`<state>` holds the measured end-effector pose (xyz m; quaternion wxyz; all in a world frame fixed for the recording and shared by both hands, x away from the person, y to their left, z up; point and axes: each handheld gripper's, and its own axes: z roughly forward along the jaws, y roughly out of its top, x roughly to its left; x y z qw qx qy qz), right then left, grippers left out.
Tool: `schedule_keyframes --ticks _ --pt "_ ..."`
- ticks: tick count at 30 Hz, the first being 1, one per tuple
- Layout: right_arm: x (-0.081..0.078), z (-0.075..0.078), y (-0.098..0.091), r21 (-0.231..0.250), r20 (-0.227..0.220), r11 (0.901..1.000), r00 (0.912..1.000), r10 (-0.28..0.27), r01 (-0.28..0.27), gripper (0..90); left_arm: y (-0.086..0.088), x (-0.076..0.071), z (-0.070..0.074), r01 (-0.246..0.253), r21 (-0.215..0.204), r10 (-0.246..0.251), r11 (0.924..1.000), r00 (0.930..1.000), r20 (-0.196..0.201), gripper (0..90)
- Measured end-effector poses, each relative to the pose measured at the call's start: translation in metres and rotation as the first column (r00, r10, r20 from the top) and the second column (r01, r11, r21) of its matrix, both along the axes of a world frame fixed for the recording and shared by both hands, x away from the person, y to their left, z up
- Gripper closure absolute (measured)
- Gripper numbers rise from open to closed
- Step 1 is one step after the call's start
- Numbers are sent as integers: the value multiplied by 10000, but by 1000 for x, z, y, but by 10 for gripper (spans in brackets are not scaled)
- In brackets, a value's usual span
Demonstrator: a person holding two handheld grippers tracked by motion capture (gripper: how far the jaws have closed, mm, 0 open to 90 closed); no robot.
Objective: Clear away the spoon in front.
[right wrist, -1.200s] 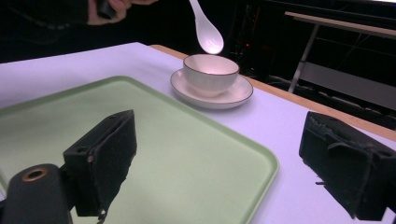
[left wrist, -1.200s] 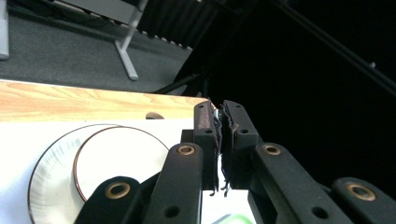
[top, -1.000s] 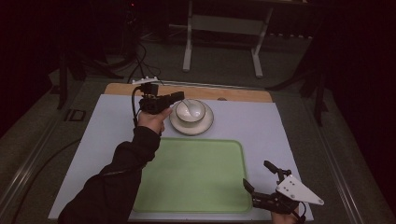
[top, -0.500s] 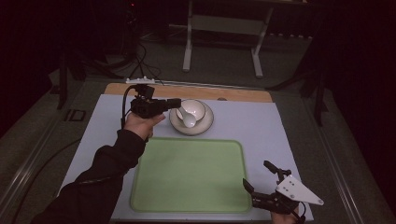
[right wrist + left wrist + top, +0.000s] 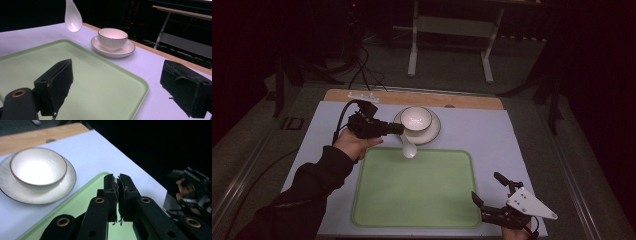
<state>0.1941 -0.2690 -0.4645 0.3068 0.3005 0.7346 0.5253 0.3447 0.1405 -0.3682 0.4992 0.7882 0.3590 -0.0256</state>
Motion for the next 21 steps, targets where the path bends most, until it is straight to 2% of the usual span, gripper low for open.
schedule_keyframes --ticks 2,3,7,10,11,12,13,14,15,16,18,19,20,21 --pt "0 0 0 -2 0 10000 10000 -3 3 111 0 -1 -1 187 134 -186 9997 9998 -79 849" --pt "0 0 0 -1 -3 10000 10000 4 -4 111 -1 -3 -3 440 267 -435 9987 9989 -188 849" --pt "0 0 1 -17 -41 10000 10000 14 -14 111 -1 -6 -7 638 496 -626 9967 9977 -241 848" --pt "0 -1 1 -40 -44 10000 10000 16 -17 112 0 -7 -11 868 632 -842 9942 9955 -438 848" --pt "0 -1 1 -45 -48 10000 10000 8 -8 111 -1 -7 -15 1147 735 -1097 9907 9916 -684 849" --pt "0 -1 1 -45 -48 10000 10000 8 -8 111 -1 -7 -15 1147 735 -1097 9907 9916 -684 848" --pt "0 -1 1 -49 -69 10000 10000 23 -23 111 -3 -8 -18 1534 869 -1450 9843 9848 -958 848" --pt "0 -1 1 -49 -69 10000 10000 23 -23 111 -3 -8 -18 1534 869 -1450 9843 9848 -958 848" --pt "1 -1 2 -54 -88 10000 10000 36 -36 111 -7 -9 -22 2032 1008 -1900 9739 9736 -1267 848" --pt "1 -1 2 -53 -87 10000 10000 44 -45 112 -7 -9 -22 2032 1008 -1900 9739 9736 -1267 848" --pt "1 -1 2 -65 -88 10000 10000 44 -45 111 -13 -10 -27 2417 1254 -2239 9622 9644 -1408 848" --pt "1 -1 2 -67 -92 10000 9999 51 -52 111 -17 -10 -31 2654 1311 -2429 9552 9559 -1652 848" --pt "1 -1 2 -79 -75 9999 10000 64 -65 111 -19 -10 -33 2744 1352 -2492 9521 9521 -1775 847" --pt "1 -1 2 -94 -64 9999 10000 66 -67 111 -19 -10 -33 2744 1352 -2492 9521 9521 -1775 847"
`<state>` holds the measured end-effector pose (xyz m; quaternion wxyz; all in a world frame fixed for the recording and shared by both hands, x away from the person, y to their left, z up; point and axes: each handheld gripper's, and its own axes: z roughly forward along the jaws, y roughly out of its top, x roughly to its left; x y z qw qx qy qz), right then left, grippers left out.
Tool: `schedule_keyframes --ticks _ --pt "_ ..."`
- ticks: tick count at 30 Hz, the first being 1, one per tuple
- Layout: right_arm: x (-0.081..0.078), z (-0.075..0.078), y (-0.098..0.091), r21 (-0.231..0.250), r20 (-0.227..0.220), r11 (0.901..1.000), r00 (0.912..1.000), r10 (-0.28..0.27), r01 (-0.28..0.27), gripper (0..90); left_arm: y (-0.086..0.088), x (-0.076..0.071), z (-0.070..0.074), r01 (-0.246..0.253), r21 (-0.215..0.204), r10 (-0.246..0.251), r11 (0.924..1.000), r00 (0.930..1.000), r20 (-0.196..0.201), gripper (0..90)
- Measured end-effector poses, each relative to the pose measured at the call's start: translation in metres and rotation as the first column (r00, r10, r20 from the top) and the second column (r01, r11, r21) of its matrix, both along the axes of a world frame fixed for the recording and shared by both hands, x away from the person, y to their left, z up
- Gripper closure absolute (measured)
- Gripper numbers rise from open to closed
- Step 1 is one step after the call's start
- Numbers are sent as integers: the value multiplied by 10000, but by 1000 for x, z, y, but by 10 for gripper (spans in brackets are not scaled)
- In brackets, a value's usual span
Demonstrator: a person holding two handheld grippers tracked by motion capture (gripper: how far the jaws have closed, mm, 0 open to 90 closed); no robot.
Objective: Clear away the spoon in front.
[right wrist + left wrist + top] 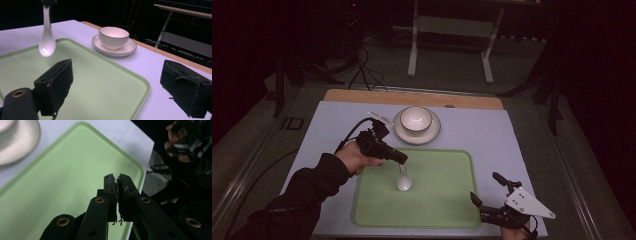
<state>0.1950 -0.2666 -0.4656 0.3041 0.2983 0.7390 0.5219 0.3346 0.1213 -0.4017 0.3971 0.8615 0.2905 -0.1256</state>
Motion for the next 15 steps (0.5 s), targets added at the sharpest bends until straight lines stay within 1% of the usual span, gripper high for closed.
schedule_keyframes --ticks 1,2,3,4,5,6,7,8,9,12,13,14,15 --pt "0 0 0 0 0 10000 10000 0 0 111 -3 0 -3 171 128 -169 9998 9998 -139 847" --pt "0 0 0 22 -17 10000 10000 -10 10 112 -6 0 -6 405 276 -392 9988 9982 -463 847" --pt "0 0 0 34 -23 10000 10000 -19 19 111 -6 0 -6 405 276 -392 9988 9982 -463 847" --pt "0 0 0 34 -23 10000 10000 -19 19 111 -8 0 -8 573 353 -549 9977 9965 -635 847" --pt "0 0 -1 38 -29 10000 10000 -17 17 111 -10 0 -11 635 528 -595 9966 9954 -754 847" --pt "0 0 -1 36 -29 10000 10000 -14 14 111 -14 0 -14 760 742 -678 9943 9919 -1075 847" --pt "0 0 -1 36 -29 10000 10000 -14 14 111 -14 0 -14 760 742 -678 9943 9919 -1075 847" --pt "1 0 0 17 -32 10000 10000 6 -6 112 -16 0 -18 825 940 -707 9922 9899 -1225 847" --pt "1 0 0 4 -29 10000 10000 12 -12 111 -19 1 -22 903 1076 -735 9901 9858 -1507 847" --pt "0 0 0 -20 -25 10000 10000 20 -20 112 -23 3 -30 907 1232 -677 9882 9815 -1793 847" --pt "0 0 0 -21 -27 10000 10000 22 -22 111 -24 3 -32 796 1244 -547 9890 9798 -1923 846" --pt "1 0 0 -31 -16 10000 10000 21 -21 111 -24 3 -32 796 1244 -547 9890 9798 -1923 846" --pt "1 0 0 -21 -33 10000 10000 20 -20 111 -26 5 -37 684 1394 -389 9879 9782 -2040 846"
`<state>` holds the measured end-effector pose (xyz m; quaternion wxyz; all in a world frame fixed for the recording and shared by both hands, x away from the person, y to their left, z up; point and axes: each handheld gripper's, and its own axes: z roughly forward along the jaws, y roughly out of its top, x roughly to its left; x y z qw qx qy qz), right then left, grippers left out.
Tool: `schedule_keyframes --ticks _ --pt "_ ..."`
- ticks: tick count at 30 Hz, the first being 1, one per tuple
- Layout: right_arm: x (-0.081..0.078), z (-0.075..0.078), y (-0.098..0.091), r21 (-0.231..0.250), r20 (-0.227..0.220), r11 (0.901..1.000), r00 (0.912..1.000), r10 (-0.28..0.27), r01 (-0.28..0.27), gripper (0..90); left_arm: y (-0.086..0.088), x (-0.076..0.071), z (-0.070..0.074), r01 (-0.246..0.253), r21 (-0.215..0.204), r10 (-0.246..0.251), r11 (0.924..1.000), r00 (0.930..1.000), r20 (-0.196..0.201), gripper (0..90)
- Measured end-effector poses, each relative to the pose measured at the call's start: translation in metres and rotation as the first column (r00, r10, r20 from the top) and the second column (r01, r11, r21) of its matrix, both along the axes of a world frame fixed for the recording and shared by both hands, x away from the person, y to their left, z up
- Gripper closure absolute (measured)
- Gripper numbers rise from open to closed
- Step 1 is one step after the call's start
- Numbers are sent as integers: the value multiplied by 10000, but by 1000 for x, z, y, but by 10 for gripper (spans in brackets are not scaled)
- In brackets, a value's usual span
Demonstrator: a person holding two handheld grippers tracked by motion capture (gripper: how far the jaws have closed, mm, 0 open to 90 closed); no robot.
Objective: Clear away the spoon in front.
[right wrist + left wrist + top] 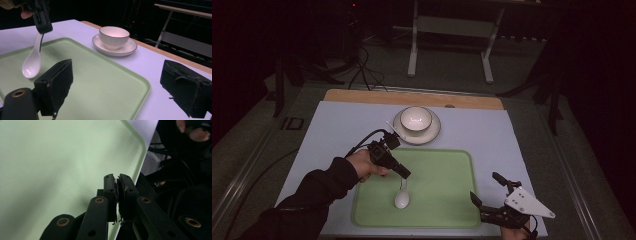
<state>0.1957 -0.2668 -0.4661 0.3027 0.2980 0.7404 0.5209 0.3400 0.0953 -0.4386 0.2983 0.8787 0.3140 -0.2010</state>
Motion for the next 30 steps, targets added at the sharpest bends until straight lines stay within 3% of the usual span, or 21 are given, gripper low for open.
schedule_keyframes --ticks 4,9,12,15,18,19,20,23,24,25,29,30 --pt "0 0 0 -8 -6 10000 10000 9 -9 111 -4 4 -9 -98 263 105 9996 9996 -258 846" --pt "0 0 0 -18 -12 10000 10000 19 -19 111 -6 5 -12 -320 128 324 9994 9991 -270 845" --pt "0 0 0 -12 -31 10000 10000 67 -67 112 -8 6 -15 -392 -150 390 9991 9992 -116 843" --pt "1 -1 0 -18 -88 9999 9999 137 -137 111 -10 6 -25 -635 -744 660 9952 9973 311 838" --pt "1 -1 1 -17 -79 9999 9999 150 -150 111 -10 7 -31 -875 -1001 911 9911 9953 322 830" --pt "1 -1 0 -20 -71 9999 9999 150 -150 111 -10 8 -38 -1147 -1173 1194 9864 9923 337 827" --pt "1 -1 0 -20 -71 9999 9999 150 -150 111 -10 8 -38 -1147 -1173 1194 9864 9923 337 826" --pt "1 -1 0 -5 -64 9999 9999 142 -142 111 -8 11 -50 -1801 -1635 1867 9700 9821 262 821" --pt "1 -1 0 -5 -64 9999 9999 142 -142 111 -8 11 -50 -1801 -1635 1867 9700 9821 262 821" --pt "1 -1 0 -5 -45 9999 9999 142 -142 111 -7 12 -56 -2096 -1840 2179 9603 9756 258 819" --pt "1 -1 1 -46 -62 9999 9999 160 -160 112 -5 13 -66 -2359 -2314 2509 9438 9673 375 808" --pt "1 -1 1 -47 -62 9999 9998 162 -162 111 -5 13 -66 -2359 -2314 2509 9438 9673 375 809"
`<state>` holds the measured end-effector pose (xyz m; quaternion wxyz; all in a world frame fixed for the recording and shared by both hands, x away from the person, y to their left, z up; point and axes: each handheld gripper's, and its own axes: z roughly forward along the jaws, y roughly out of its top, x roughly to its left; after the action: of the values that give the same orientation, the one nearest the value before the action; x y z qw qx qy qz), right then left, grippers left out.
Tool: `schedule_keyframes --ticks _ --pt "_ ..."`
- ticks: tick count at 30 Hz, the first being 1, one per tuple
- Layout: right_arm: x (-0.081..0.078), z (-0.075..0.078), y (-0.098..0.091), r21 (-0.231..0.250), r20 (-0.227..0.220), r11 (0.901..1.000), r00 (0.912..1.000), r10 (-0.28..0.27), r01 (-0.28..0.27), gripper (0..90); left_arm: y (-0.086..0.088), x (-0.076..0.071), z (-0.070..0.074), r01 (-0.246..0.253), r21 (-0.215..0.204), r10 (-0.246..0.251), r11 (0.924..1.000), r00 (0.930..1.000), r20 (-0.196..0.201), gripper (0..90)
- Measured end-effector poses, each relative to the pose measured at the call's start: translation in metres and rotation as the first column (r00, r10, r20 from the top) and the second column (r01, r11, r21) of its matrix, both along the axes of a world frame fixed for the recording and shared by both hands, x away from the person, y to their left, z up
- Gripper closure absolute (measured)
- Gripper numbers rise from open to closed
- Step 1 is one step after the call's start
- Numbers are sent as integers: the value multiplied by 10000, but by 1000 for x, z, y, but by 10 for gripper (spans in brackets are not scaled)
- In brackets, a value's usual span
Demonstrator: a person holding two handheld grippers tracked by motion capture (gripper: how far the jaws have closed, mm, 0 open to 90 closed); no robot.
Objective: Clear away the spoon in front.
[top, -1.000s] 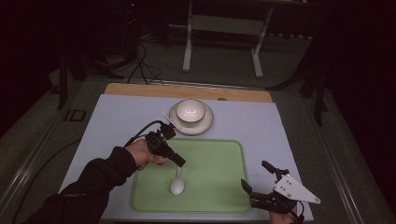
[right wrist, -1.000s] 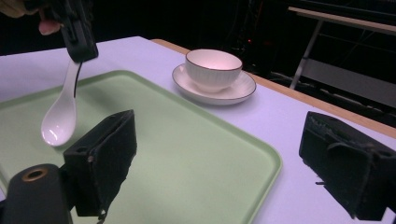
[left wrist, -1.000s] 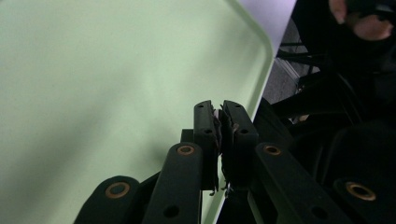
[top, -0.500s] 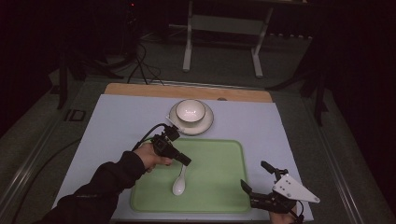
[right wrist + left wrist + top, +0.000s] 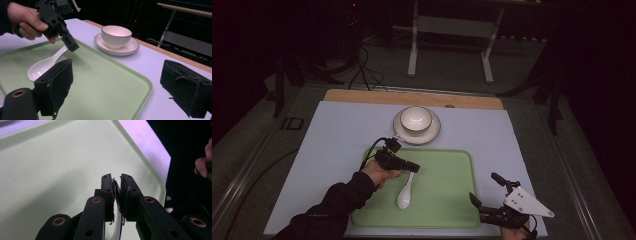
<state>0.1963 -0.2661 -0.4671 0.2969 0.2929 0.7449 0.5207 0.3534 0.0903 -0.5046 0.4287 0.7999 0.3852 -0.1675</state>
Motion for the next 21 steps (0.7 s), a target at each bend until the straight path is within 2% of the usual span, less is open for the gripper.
schedule_keyframes --ticks 3,4,6,9,13,14,19,21 --pt "0 0 0 -13 -9 10000 10000 34 -34 112 3 0 -10 -206 -457 223 9987 9990 377 798" --pt "1 0 0 -13 -23 10000 10000 47 -47 112 3 0 -12 -269 -413 292 9988 9979 574 793" --pt "1 0 0 -28 -47 10000 10000 61 -61 112 5 1 -17 -455 -521 483 9976 9973 552 784" --pt "1 0 1 -34 -54 10000 9999 89 -89 112 6 1 -22 -647 -480 676 9967 9958 610 769" --pt "1 -1 1 -74 -89 9999 9999 124 -125 112 11 3 -30 -993 -473 1032 9939 9907 887 753" --pt "1 -1 1 -74 -90 9999 9999 124 -125 112 14 4 -33 -1209 -393 1241 9919 9879 933 748" --pt "1 -1 1 -88 -96 9998 9998 158 -159 112 20 5 -41 -1533 -239 1549 9879 9821 1067 720" --pt "2 -1 2 -92 -129 9998 9997 187 -189 112 23 6 -46 -1770 -17 1761 9842 9780 1118 707"
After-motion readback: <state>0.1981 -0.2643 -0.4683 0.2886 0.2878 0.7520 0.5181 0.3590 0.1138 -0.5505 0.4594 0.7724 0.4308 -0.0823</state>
